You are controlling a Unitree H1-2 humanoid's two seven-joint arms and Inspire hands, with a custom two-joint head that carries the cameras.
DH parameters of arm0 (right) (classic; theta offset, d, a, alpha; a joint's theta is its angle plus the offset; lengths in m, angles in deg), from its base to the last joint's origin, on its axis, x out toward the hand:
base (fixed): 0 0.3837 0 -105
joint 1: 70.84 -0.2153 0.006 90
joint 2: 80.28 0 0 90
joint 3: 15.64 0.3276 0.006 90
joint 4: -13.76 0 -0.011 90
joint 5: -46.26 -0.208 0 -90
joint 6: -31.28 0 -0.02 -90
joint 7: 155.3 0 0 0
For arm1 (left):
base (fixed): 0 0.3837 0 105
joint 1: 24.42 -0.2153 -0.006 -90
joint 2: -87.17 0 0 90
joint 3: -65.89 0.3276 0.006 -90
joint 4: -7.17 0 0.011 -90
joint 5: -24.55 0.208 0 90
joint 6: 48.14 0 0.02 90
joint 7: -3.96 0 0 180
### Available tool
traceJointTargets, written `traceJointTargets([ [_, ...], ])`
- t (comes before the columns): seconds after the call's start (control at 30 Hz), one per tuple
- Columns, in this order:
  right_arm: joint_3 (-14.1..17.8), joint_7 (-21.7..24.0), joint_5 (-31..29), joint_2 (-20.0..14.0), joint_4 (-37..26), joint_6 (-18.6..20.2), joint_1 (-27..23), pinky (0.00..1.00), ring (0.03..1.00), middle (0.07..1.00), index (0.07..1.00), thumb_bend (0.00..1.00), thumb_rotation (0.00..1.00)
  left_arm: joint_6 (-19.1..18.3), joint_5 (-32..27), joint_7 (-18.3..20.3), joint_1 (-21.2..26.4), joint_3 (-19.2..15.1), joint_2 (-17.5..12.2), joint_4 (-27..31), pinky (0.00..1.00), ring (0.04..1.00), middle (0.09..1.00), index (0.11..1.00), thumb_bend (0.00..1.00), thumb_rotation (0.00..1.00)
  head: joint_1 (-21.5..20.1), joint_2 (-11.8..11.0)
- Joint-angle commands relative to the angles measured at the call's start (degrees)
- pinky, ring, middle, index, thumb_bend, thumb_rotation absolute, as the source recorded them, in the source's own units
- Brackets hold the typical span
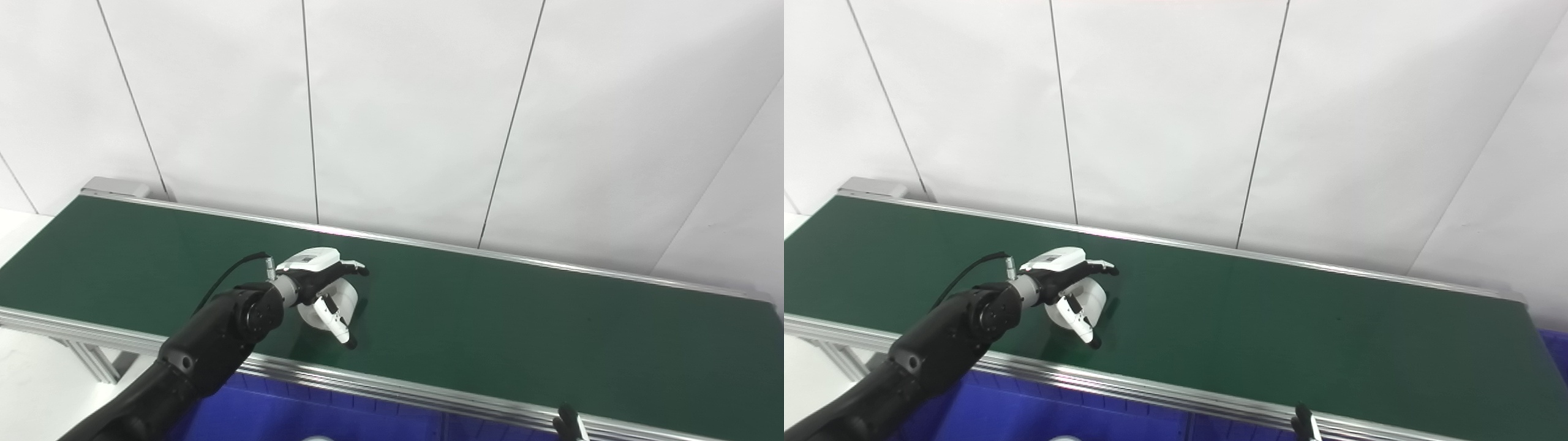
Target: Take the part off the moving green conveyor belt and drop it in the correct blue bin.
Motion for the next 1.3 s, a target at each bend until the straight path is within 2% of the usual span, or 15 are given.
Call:
traceJointTargets([
  [0.0,-0.2,0.2,-0.4,0.3,-2.7,0.1,0.1,1.00,0.989,1.000,1.000,0.85,1.00,2.3,1.1,-2.6,2.2,0.1,-1.6,0.0,0.94,0.913,0.885,0.852,1.00,0.31,-0.1,0.3],
  [0.1,-0.4,0.3,-0.3,0.3,-4.1,1.3,0.6,1.00,0.992,1.000,1.000,0.86,1.00,3.4,3.2,-6.9,1.8,0.8,-0.6,-1.5,0.84,0.841,0.834,0.804,1.00,0.22,-0.2,0.5],
  [0.2,-0.5,0.4,-0.3,0.3,-5.0,1.8,0.9,1.00,0.991,1.000,1.000,0.85,1.00,6.4,6.5,-14.0,1.7,2.3,0.2,-4.2,0.70,0.705,0.722,0.700,0.95,0.04,-0.2,0.7],
  [0.3,-0.7,0.4,-0.4,0.2,-5.3,2.0,1.1,1.00,0.992,1.000,1.000,0.85,1.00,9.7,9.8,-21.1,2.0,4.2,0.6,-7.0,0.63,0.625,0.652,0.638,0.92,0.01,-0.2,0.8],
  [0.37,-0.7,0.4,-0.4,0.2,-5.3,1.9,1.2,1.00,0.995,1.000,1.000,0.86,1.00,10.8,10.5,-23.5,2.3,4.9,0.8,-8.3,0.61,0.595,0.623,0.612,0.87,0.00,-0.4,0.9],
  [0.4,-0.7,0.4,-0.4,0.2,-5.4,1.9,1.2,1.00,0.991,1.000,1.000,0.86,1.00,11.3,10.6,-24.3,2.4,5.1,1.1,-8.9,0.55,0.545,0.551,0.539,0.66,0.00,-0.4,0.9],
  [0.43,-0.7,0.4,-0.4,0.2,-5.5,1.8,1.2,1.00,0.989,1.000,1.000,0.85,1.00,11.7,10.3,-24.9,2.4,4.9,1.4,-9.2,0.49,0.501,0.522,0.510,0.57,0.00,-0.5,1.0],
  [0.47,-0.8,0.4,-0.4,0.2,-5.6,1.8,1.3,1.00,0.988,1.000,1.000,0.85,0.99,12.1,9.8,-25.3,2.3,4.7,1.7,-9.5,0.44,0.465,0.513,0.507,0.54,0.00,-0.6,1.1],
  [0.5,-0.9,0.4,-0.4,0.2,-5.7,1.8,1.2,1.00,0.988,1.000,1.000,0.85,0.99,12.5,9.2,-25.6,2.2,4.3,2.0,-9.6,0.38,0.430,0.498,0.514,0.51,0.00,-0.7,1.1],
  [0.57,-1.0,0.5,-0.3,0.2,-6.0,2.2,1.3,1.00,0.988,1.000,1.000,0.85,0.99,13.1,7.6,-25.9,1.8,3.3,2.8,-9.6,0.36,0.418,0.494,0.517,0.50,0.00,-0.7,1.1],
  [0.77,-1.2,0.4,0.0,0.2,-6.5,2.9,1.4,1.00,0.991,1.000,1.000,0.87,1.00,14.6,1.7,-27.3,0.2,-0.5,6.1,-10.1,0.37,0.421,0.512,0.500,0.50,0.00,-1.0,1.2],
  [0.93,-1.4,0.6,0.0,0.1,-6.6,3.0,1.4,1.00,0.993,1.000,1.000,0.86,1.00,16.1,0.5,-28.9,-0.8,-1.3,7.3,-10.0,0.38,0.432,0.510,0.492,0.50,0.00,-0.9,1.3],
  [1.1,-1.6,0.6,-0.2,0.3,-6.8,3.2,1.3,1.00,0.994,1.000,1.000,0.86,1.00,16.0,0.2,-27.2,-1.8,-1.9,6.2,-5.4,0.38,0.421,0.505,0.504,0.50,0.00,-0.8,2.1],
  [1.2,-1.5,0.2,0.3,0.6,-6.9,3.2,1.0,1.00,0.984,1.000,1.000,0.85,1.00,15.6,0.4,-24.5,-3.1,-2.6,3.8,1.4,0.37,0.415,0.501,0.514,0.50,0.00,-0.7,3.1],
  [1.27,-1.4,0.0,0.1,0.8,-7.1,3.4,0.7,1.00,0.978,0.998,0.998,0.85,0.99,17.0,-0.1,-23.2,-4.3,-3.5,1.8,6.1,0.36,0.411,0.491,0.522,0.50,0.00,-0.5,4.3],
])
